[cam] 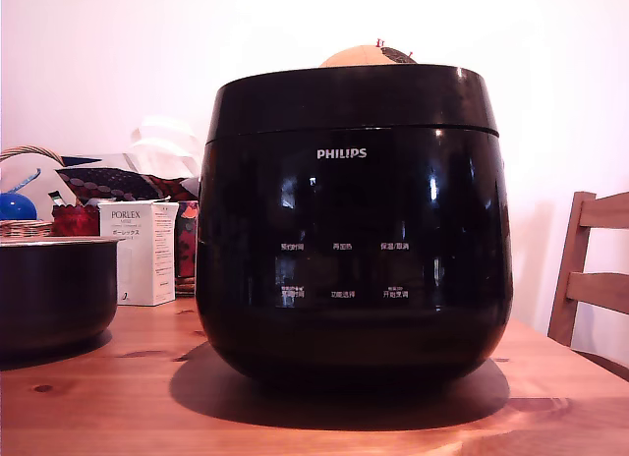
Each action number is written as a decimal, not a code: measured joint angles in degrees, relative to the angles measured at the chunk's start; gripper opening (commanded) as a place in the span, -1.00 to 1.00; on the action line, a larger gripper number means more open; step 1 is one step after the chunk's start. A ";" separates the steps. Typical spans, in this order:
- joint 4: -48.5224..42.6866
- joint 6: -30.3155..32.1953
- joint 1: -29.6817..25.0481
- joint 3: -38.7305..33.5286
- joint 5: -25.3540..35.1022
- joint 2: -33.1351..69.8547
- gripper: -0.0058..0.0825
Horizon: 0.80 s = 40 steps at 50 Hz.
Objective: Open the rice cooker by pressing the large metal button on the top of its lid with medium force
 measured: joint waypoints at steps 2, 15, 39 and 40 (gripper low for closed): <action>1.11 -0.31 0.72 -0.26 1.95 -0.04 -0.92; 2.84 -4.28 2.67 -0.48 10.19 -0.07 -0.92; 15.30 -11.17 2.67 -0.48 15.56 -0.07 -0.92; 15.26 -11.17 2.67 -0.46 15.85 -0.07 -0.92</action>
